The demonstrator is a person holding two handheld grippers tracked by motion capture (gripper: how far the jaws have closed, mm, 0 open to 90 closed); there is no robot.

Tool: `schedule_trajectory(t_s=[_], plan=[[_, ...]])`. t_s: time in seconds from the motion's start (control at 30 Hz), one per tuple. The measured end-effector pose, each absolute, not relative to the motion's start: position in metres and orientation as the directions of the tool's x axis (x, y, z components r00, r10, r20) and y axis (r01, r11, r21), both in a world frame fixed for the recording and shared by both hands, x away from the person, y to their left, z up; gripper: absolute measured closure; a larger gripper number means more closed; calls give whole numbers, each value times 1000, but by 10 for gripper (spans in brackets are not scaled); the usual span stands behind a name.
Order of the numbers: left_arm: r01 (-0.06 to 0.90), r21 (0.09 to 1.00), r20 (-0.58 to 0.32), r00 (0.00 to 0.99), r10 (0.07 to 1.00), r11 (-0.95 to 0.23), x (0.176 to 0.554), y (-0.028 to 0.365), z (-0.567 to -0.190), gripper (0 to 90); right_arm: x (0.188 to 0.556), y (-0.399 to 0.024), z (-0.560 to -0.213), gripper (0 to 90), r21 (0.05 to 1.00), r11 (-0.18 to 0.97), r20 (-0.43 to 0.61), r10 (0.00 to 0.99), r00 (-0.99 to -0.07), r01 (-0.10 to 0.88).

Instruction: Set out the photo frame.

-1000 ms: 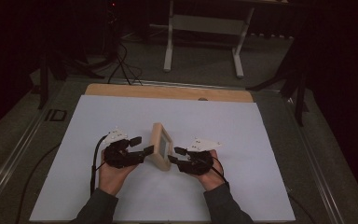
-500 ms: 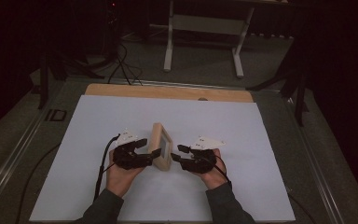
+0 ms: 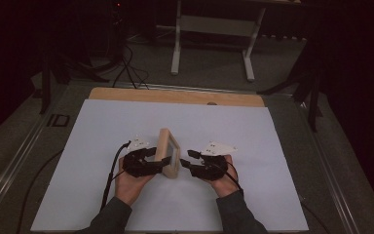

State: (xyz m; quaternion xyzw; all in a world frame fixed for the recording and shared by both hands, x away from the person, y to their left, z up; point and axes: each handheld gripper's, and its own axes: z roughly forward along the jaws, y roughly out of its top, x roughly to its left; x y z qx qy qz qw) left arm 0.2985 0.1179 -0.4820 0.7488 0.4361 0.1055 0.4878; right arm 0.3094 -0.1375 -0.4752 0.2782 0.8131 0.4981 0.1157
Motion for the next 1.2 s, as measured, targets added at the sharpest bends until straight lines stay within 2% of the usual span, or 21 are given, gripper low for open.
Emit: schedule_trajectory(t_s=[0.23, 0.9, 1.2], plan=[[547, 824, -273, 608, 746, -144, 297, 116, -481, 417, 310, -140, -474, 520, 877, 344, 85, 577, -812, 336], [554, 820, -290, 619, 730, -145, 296, 119, -479, 556, 312, -150, -468, 501, 890, 311, 83, 608, -790, 332], [541, 825, -273, 635, 723, -163, 294, 115, -479, 583, 313, -157, -463, 500, 900, 288, 83, 624, -777, 328]])
